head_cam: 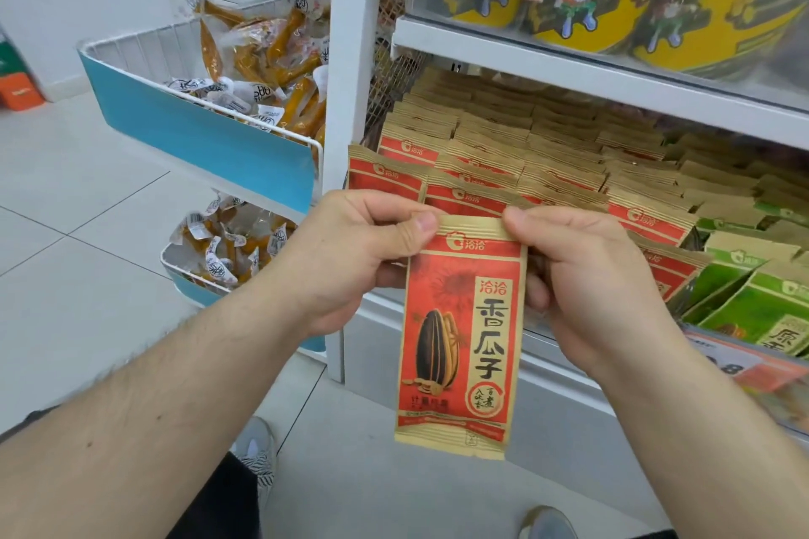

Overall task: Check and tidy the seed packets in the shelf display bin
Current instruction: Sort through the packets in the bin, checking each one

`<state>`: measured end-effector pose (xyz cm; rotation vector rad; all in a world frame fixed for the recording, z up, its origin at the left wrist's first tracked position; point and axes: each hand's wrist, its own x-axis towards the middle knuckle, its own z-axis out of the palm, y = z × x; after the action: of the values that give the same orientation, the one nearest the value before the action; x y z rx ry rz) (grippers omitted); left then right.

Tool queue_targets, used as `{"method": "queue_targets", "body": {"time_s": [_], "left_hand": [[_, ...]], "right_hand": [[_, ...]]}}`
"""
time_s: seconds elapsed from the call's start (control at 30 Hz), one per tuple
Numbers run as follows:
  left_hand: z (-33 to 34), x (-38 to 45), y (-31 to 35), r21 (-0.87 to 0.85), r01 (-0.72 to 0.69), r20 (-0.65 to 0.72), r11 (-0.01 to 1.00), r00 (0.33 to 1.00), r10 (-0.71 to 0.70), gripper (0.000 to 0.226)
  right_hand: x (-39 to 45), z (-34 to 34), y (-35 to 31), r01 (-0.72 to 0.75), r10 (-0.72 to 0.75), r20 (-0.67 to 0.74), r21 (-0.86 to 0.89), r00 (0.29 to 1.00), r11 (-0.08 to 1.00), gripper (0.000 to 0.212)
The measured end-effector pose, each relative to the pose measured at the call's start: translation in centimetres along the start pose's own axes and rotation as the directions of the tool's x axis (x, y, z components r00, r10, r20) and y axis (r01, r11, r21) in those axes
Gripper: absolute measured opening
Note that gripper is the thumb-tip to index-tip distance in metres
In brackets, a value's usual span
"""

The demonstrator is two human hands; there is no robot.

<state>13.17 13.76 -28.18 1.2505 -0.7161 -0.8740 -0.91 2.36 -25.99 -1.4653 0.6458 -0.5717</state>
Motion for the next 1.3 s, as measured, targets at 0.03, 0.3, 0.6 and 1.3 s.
{"method": "queue_targets", "body": {"time_s": [0.03,0.3,0.6,1.3], "left_hand": [[0.1,0.0,-0.1,0.001,-0.001,-0.007,1.000,1.000,0.001,0.031],[0.1,-0.5,-0.4,0.152,0.125,0.182,0.980,0.971,-0.152,0.028],[-0.8,-0.1,0.5,-0.121,0.081,0.019,0.989,0.997,-0.079,0.042],[-2.0,-0.3,0.5,-0.093,0.017,0.202,0.996,0.979,0.002,0.041]], "right_hand": [[-0.1,0.1,-0.1,0.009,-0.009,0.000,-0.008,1.000,1.000,0.040],[0.2,-0.7,0.3,0.046,-0.042,-0.067,0.056,0.997,0.997,0.030],[-0.3,-0.9,1.2,-0.019,0.068,0.287,-0.172,0.955,0.985,0.028],[-1.0,-0.5,0.5,0.135,-0.105,0.294,-0.083,0.950,0.987,0.019]]}}
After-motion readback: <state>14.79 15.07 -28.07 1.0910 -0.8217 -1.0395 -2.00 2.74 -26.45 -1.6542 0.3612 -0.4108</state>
